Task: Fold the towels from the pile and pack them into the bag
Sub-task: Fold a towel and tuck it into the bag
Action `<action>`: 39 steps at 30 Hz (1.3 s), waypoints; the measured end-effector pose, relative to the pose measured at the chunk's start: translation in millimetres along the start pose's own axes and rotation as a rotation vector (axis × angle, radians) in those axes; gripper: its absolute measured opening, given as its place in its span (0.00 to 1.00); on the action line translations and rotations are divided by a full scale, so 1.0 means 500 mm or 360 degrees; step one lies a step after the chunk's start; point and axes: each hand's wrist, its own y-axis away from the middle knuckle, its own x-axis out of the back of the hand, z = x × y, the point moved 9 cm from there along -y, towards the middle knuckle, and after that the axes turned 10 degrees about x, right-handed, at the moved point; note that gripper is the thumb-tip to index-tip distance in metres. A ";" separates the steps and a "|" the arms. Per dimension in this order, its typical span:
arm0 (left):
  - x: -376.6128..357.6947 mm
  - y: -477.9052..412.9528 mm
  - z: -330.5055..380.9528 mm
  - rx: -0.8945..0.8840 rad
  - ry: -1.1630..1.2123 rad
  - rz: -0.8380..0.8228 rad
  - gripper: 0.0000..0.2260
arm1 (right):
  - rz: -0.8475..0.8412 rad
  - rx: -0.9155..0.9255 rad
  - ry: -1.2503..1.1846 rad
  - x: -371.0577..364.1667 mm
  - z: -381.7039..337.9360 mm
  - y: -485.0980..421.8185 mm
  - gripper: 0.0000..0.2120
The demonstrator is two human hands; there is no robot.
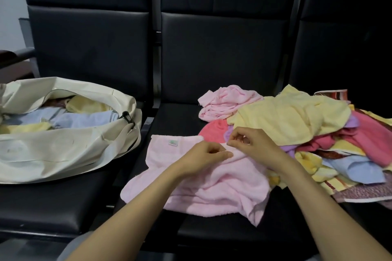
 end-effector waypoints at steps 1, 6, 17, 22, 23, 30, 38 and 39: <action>0.012 -0.003 0.000 0.0001 -0.0140 0.0122 0.14 | -0.0011 0.0028 0.0162 0.001 0.003 0.001 0.09; 0.064 0.005 0.010 -0.0065 -0.0826 0.0736 0.04 | -0.0082 -0.0051 0.0375 -0.003 0.029 0.005 0.11; 0.174 0.019 -0.042 0.0125 -0.0464 0.0633 0.08 | -0.0112 -0.0314 0.0274 0.038 0.078 0.034 0.05; 0.231 0.016 -0.125 0.0455 -0.0786 0.0352 0.11 | -0.0252 -0.0435 0.0460 0.019 0.102 0.034 0.05; 0.239 0.015 -0.139 0.0503 -0.0766 0.0302 0.16 | -0.0270 -0.0421 0.0515 0.013 0.099 0.029 0.05; 0.308 -0.025 -0.160 0.0464 -0.0627 0.0572 0.08 | -0.0234 -0.0406 0.0732 0.011 0.099 -0.022 0.05; 0.261 -0.083 -0.214 0.0223 -0.1099 0.0794 0.11 | -0.0353 -0.0434 0.0994 -0.026 0.177 -0.042 0.13; 0.259 -0.088 -0.217 0.0244 -0.1217 0.0770 0.11 | -0.0416 -0.0436 0.1042 -0.032 0.177 -0.043 0.14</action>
